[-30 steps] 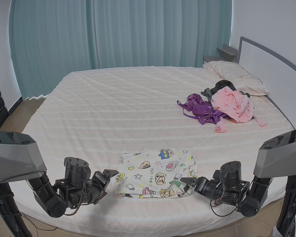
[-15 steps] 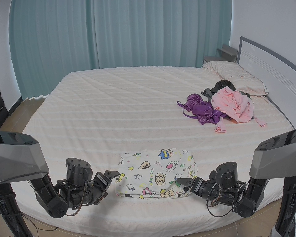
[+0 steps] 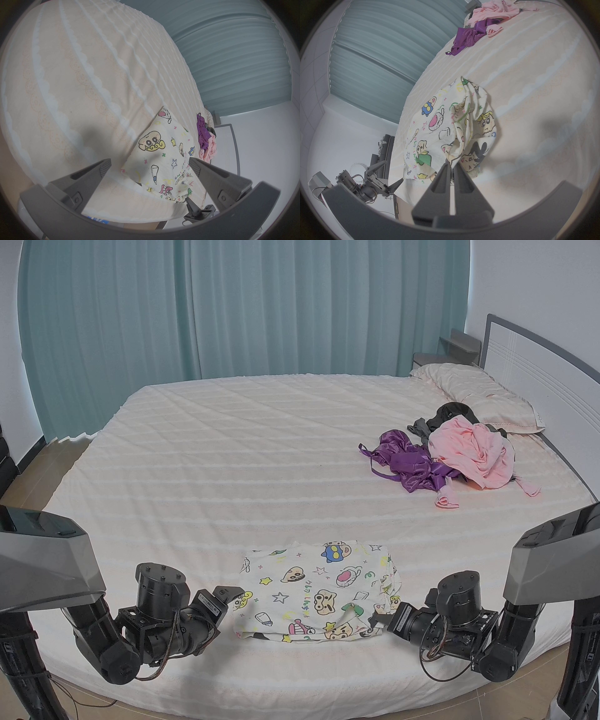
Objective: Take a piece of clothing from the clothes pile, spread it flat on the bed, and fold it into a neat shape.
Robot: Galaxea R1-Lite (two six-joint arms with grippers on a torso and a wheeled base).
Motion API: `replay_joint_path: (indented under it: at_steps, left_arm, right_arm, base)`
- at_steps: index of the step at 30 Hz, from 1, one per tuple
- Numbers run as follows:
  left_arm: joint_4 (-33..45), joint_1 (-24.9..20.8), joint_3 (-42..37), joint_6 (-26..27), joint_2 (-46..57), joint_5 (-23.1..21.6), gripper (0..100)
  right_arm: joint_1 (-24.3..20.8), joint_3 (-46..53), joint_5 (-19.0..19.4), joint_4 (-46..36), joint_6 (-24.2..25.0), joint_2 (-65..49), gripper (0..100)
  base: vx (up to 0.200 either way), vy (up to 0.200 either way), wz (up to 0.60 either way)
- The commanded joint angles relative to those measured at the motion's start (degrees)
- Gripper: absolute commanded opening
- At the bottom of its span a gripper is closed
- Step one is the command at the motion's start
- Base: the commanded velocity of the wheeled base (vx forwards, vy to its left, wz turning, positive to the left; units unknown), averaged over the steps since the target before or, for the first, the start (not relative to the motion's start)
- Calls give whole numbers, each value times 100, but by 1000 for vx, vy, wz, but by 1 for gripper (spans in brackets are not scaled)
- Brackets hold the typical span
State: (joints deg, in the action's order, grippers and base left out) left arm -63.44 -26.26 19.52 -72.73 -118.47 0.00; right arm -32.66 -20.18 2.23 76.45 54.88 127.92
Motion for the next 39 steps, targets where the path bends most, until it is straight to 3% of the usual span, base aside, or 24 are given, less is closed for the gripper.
replay_joint_path:
  at_steps: [1, 12, 13, 19, 26, 30, 36, 37, 39]
  left_arm:
    - [-2, -2, -9, -4, -27, 0, 100]
    - [-2, -2, -1, 4, -36, 0, 100]
    - [-2, -2, -1, 4, -36, 0, 100]
    - [-2, -11, 8, 4, -62, 0, 100]
    - [-2, -2, 8, 4, -71, 0, 100]
    - [-2, -2, 8, 4, -71, 0, 100]
    - [-2, -11, 17, 4, -71, 0, 100]
    - [-2, -2, 17, 4, -71, 0, 100]
    - [-2, -2, 17, 4, -71, 0, 100]
  right_arm:
    - [49, 128, -39, -7, -13, -39, 0]
    - [392, 436, 5, -95, -197, -548, 0]
    - [524, 532, 58, -95, -487, -531, 0]
    - [365, 620, 181, -95, -645, -276, 0]
    - [620, 673, 172, -104, -900, -285, 0]
    - [708, 840, 190, -95, -1357, -241, 0]
    - [717, 857, 172, -42, -1480, -144, 0]
    - [717, 857, 181, -42, -1480, -153, 100]
    - [717, 857, 172, -16, -1480, -170, 100]
  base:
    - [0, 0, 0]
    - [0, 0, 0]
    - [0, 0, 0]
    - [0, 0, 0]
    - [0, 0, 0]
    - [0, 0, 0]
    - [0, 0, 0]
    - [0, 0, 0]
    - [0, 0, 0]
